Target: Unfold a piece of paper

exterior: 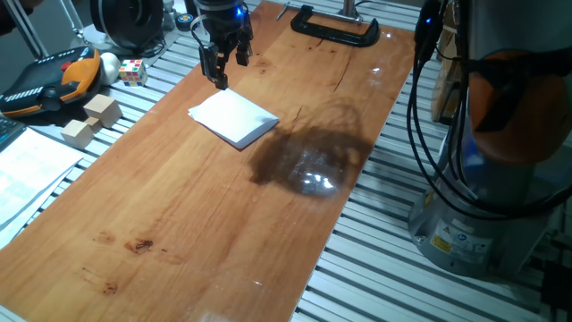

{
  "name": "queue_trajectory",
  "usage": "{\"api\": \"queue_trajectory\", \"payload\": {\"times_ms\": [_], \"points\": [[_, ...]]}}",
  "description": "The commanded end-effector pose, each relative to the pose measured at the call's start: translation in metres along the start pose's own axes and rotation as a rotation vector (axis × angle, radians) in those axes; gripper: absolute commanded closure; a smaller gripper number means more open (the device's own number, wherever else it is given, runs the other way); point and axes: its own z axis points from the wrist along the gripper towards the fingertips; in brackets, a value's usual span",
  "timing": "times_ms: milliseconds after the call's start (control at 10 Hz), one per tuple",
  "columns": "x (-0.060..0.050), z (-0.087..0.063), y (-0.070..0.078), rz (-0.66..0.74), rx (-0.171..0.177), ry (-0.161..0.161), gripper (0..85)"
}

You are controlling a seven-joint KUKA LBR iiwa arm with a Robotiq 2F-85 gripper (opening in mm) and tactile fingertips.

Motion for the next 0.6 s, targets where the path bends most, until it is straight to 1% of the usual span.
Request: {"api": "queue_trajectory", "payload": {"times_ms": [0, 500], "points": [[-0.0002, -0.0003, 0.0000, -0.047, 0.011, 0.011, 83.0], [0.0015, -0.0015, 0.0007, -0.046, 0.011, 0.012, 83.0]]}}
